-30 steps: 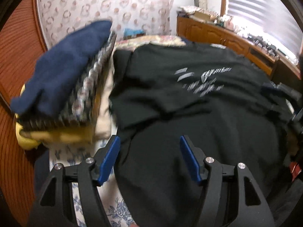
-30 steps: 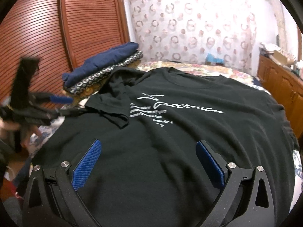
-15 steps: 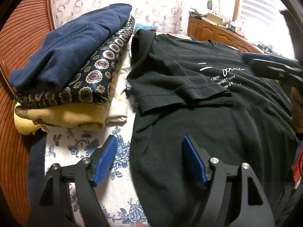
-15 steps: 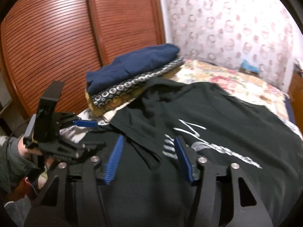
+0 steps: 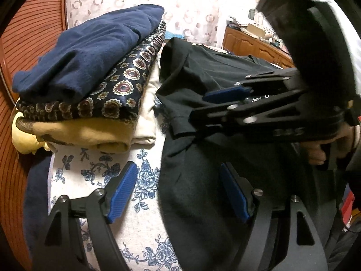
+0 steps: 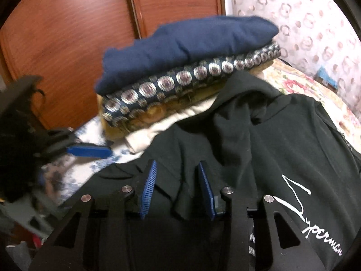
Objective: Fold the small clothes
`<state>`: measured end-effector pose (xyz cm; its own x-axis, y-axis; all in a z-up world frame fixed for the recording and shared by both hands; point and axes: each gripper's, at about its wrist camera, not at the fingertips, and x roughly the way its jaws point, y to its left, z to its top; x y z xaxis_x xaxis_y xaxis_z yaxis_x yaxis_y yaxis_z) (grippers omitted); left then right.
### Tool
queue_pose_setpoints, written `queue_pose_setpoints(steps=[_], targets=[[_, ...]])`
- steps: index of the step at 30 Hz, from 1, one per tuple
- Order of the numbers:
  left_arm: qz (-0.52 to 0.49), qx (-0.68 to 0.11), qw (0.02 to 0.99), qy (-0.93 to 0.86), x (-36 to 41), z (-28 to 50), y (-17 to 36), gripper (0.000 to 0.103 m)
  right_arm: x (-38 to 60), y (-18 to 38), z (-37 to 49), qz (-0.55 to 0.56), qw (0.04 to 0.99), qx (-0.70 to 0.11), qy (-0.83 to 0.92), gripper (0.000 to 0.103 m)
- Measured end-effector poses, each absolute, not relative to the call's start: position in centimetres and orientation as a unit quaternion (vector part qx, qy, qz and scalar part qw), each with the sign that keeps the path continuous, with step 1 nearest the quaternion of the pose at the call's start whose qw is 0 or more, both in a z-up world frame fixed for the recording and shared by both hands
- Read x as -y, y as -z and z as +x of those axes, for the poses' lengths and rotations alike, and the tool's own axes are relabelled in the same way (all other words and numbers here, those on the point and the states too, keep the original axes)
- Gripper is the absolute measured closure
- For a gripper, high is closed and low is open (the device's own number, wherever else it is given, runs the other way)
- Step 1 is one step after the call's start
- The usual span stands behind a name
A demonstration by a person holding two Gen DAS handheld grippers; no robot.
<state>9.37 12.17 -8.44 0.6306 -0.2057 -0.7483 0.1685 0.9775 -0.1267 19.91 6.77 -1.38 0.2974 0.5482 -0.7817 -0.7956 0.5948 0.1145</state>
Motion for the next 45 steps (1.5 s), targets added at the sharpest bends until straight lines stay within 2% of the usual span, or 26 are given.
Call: queue_pose_setpoints(steps=[3,5,15,22,24,26,28,31,38,45], targets=[[-0.021,-0.417,0.903,0.100,-12.3,9.3,8.4,0.027,-6.8,1.8,20.1,-0.153,0.791,-0.414,-0.425,0.082],[-0.015,-0.417,0.903,0.098,-12.2,9.1,8.4,0.027,-6.6,1.8,20.1,-0.151,0.790,-0.414,-0.425,0.100],[-0.010,-0.418,0.903,0.094,-12.1,9.2,8.4,0.027,1.0,-3.2,21.1,-0.055,0.843,-0.355,-0.401,0.102],[-0.003,-0.420,0.903,0.091,-11.8,9.4,8.4,0.027,7.4,-2.5,24.0,-0.062,0.875,-0.395,-0.275,0.102],[-0.003,-0.420,0.903,0.091,-11.8,9.4,8.4,0.027,8.2,-1.7,24.5,-0.075,0.878,-0.406,-0.241,0.097],[-0.003,-0.420,0.903,0.091,-11.7,9.5,8.4,0.027,8.6,-1.6,24.4,-0.080,0.883,-0.403,-0.229,0.079],[-0.002,-0.420,0.903,0.090,-11.8,9.5,8.4,0.027,8.4,-1.9,24.2,-0.075,0.885,-0.393,-0.236,0.075],[0.000,-0.420,0.903,0.090,-11.8,9.5,8.4,0.027,7.6,-2.2,24.5,-0.054,0.880,-0.382,-0.277,0.062],[0.003,-0.421,0.903,0.088,-11.5,9.5,8.3,0.027,4.4,-3.4,26.5,-0.031,0.870,-0.369,-0.325,0.059],[0.003,-0.420,0.903,0.087,-11.5,9.5,8.4,0.027,1.1,-1.2,32.0,-0.013,0.825,-0.459,-0.330,0.059]])
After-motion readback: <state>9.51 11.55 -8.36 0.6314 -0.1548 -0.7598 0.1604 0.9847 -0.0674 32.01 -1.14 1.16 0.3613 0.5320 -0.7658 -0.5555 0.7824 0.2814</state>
